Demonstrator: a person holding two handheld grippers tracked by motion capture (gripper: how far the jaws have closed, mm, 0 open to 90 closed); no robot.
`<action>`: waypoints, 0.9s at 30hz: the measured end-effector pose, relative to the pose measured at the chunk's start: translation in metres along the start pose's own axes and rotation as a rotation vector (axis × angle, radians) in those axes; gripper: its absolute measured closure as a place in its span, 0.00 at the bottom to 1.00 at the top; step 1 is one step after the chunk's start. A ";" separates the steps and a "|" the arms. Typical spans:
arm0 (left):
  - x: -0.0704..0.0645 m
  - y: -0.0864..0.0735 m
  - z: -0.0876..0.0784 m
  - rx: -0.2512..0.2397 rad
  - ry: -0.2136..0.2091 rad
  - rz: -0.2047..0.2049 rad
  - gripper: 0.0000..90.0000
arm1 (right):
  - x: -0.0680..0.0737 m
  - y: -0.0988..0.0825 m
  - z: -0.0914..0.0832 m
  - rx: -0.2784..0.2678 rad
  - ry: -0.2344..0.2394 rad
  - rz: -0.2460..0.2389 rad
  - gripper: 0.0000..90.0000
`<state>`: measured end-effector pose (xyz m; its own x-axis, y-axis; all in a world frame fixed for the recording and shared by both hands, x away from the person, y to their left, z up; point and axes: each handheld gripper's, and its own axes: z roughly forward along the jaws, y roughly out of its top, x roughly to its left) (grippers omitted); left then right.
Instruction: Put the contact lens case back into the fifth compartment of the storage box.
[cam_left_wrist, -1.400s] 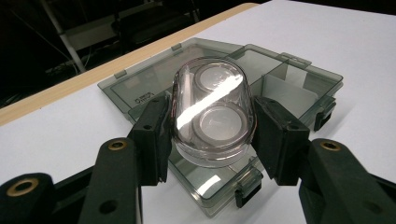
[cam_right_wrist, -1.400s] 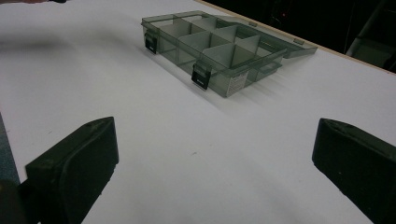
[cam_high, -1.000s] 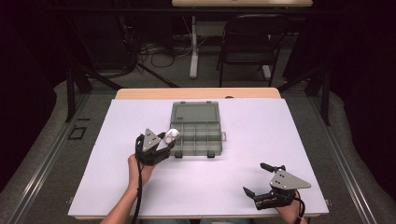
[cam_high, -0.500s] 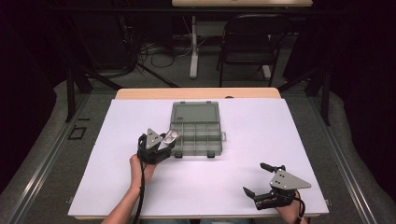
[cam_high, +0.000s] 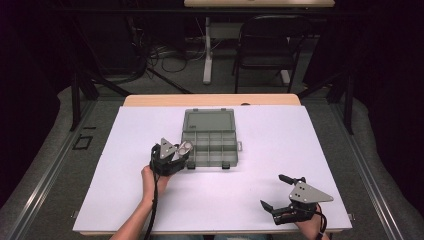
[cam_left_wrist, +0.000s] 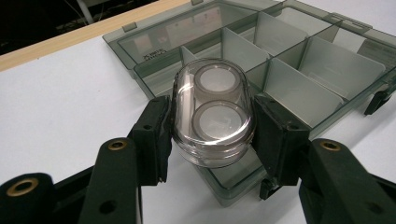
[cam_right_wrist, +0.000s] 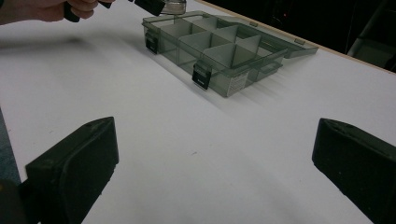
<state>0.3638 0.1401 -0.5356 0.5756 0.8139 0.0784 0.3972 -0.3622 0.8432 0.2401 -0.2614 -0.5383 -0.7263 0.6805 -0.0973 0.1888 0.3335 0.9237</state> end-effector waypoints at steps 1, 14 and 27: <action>-0.001 0.000 0.001 0.003 0.000 -0.003 0.55 | 0.000 0.000 0.000 0.000 0.000 0.000 0.00; -0.002 -0.003 0.004 0.033 0.005 -0.007 0.28 | -0.001 0.000 -0.001 -0.002 0.001 -0.001 0.00; -0.002 -0.003 -0.017 0.013 -0.003 -0.011 0.05 | -0.001 0.000 -0.002 -0.002 0.000 0.003 0.00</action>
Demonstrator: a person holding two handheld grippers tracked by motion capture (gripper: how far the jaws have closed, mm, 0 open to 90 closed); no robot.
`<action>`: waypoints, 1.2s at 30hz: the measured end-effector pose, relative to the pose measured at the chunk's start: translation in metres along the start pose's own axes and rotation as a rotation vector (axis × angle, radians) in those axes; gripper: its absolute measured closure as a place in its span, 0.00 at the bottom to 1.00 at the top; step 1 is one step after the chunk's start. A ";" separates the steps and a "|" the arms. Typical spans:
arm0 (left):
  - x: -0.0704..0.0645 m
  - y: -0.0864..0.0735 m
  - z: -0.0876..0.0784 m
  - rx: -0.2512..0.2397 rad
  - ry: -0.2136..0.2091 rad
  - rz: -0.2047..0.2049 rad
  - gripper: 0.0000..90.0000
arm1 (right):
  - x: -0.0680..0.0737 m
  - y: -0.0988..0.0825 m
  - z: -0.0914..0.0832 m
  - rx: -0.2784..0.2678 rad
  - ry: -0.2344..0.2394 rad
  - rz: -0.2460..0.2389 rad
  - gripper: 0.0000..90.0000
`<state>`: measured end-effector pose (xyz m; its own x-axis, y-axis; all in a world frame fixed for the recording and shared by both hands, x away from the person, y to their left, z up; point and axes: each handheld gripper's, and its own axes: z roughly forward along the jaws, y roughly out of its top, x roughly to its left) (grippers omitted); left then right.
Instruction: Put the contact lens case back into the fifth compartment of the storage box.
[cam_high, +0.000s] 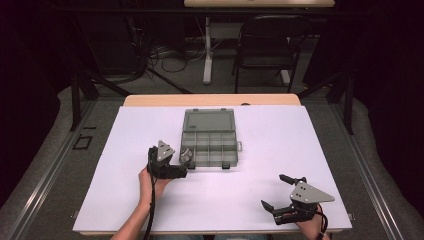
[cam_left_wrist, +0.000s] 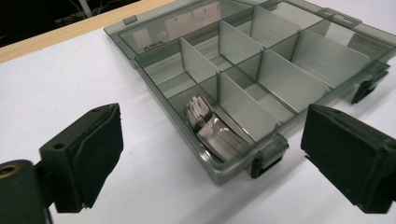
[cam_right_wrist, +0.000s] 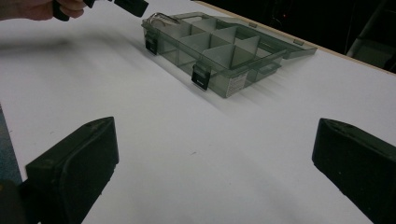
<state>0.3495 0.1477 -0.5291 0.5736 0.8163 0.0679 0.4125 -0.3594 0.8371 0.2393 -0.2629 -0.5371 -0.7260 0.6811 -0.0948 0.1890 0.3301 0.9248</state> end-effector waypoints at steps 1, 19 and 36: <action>-0.001 -0.001 -0.003 0.000 0.004 0.001 0.05 | 0.000 0.000 0.000 0.000 0.000 0.000 0.00; -0.004 -0.016 -0.039 -0.023 0.009 0.033 0.00 | 0.001 0.001 -0.001 -0.012 -0.002 -0.003 0.00; -0.009 -0.027 -0.059 -0.030 0.010 0.044 0.00 | 0.001 0.001 0.000 -0.007 0.002 -0.008 0.00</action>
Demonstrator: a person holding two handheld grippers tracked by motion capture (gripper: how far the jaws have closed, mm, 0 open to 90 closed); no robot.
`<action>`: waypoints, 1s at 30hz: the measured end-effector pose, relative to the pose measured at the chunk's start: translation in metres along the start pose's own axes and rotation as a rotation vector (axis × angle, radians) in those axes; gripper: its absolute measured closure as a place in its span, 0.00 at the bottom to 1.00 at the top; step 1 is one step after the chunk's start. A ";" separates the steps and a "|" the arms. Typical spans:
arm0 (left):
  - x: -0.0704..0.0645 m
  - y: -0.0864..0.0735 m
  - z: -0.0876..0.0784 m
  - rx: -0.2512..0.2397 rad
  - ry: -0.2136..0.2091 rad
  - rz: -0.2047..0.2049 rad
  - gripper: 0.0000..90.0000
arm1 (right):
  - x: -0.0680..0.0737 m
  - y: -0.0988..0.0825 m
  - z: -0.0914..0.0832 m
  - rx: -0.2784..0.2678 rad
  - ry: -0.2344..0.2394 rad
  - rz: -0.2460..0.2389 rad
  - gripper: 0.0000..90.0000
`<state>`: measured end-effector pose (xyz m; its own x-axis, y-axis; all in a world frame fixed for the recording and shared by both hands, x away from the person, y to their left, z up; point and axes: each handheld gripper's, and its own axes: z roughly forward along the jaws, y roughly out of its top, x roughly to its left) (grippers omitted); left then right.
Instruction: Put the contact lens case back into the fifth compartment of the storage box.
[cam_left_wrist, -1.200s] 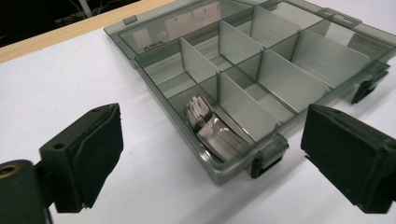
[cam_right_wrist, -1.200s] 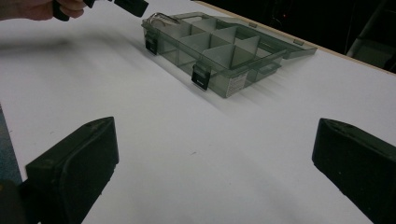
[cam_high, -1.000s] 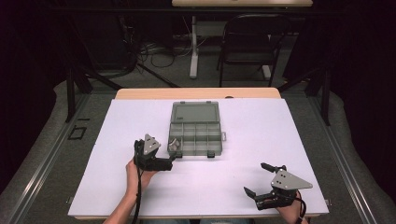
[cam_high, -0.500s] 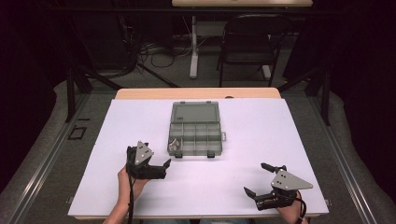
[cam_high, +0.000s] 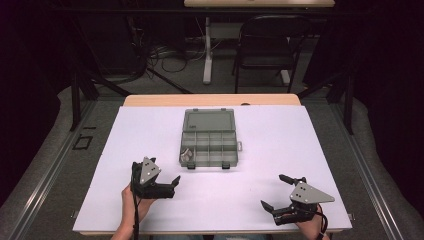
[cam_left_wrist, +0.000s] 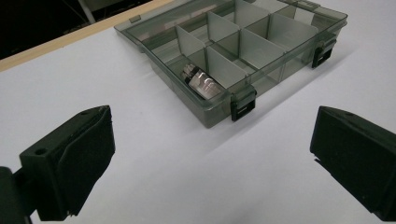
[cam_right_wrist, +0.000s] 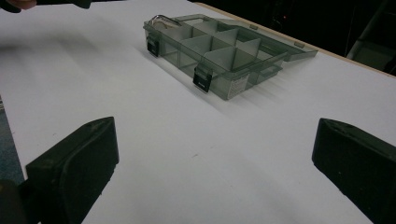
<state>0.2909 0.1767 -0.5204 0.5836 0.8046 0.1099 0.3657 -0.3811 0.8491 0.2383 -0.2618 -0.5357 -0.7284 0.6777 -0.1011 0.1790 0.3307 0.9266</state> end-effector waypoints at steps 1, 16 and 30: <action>0.000 -0.001 -0.002 0.003 0.000 0.002 0.00 | 0.000 0.000 0.000 -0.002 -0.001 0.000 0.00; 0.001 -0.012 -0.017 0.000 0.005 0.001 0.00 | 0.001 0.001 -0.001 0.002 -0.004 -0.003 0.00; 0.004 -0.025 -0.026 -0.009 0.009 0.004 0.00 | 0.001 0.000 0.000 0.000 -0.004 0.002 0.00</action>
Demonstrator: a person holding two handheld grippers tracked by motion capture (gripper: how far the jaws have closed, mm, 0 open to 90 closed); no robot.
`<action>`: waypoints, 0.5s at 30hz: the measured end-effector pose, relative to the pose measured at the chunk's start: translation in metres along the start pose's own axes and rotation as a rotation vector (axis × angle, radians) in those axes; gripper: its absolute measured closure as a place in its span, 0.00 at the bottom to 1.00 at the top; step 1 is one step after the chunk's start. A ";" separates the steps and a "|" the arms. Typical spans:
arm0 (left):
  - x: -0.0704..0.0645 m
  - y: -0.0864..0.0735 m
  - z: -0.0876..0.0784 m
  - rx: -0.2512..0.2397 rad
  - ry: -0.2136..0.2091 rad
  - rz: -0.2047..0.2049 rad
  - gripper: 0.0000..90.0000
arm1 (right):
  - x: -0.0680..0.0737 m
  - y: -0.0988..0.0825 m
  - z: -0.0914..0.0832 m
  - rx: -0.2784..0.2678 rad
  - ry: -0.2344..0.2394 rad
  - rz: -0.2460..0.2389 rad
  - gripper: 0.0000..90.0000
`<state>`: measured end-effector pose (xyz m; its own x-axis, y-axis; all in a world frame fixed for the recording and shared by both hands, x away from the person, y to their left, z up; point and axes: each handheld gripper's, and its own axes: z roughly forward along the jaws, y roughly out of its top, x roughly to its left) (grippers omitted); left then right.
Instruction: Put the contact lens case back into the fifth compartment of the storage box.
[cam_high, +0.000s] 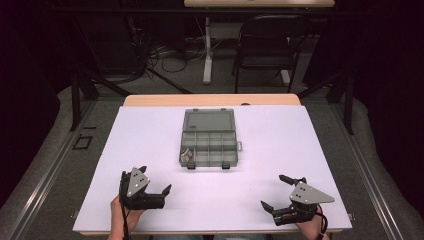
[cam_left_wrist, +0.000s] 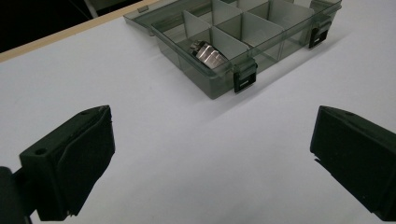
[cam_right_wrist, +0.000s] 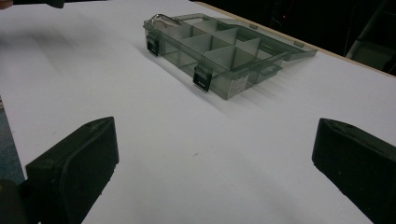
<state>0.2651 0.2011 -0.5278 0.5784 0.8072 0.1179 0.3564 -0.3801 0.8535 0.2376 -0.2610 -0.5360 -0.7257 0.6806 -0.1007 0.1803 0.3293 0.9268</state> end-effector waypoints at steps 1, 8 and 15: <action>0.000 -0.002 -0.001 0.001 0.003 0.004 0.00 | 0.000 0.000 0.000 0.000 -0.001 0.001 0.00; 0.002 -0.009 -0.006 -0.003 0.011 0.010 0.00 | 0.000 0.000 0.000 0.007 -0.001 -0.003 0.00; 0.004 -0.015 -0.009 0.003 0.016 0.008 0.00 | 0.000 0.000 0.000 0.008 -0.002 -0.002 0.00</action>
<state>0.2555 0.2141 -0.5358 0.5694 0.8113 0.1325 0.3544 -0.3877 0.8509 0.2376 -0.2612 -0.5362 -0.7249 0.6811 -0.1026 0.1844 0.3355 0.9238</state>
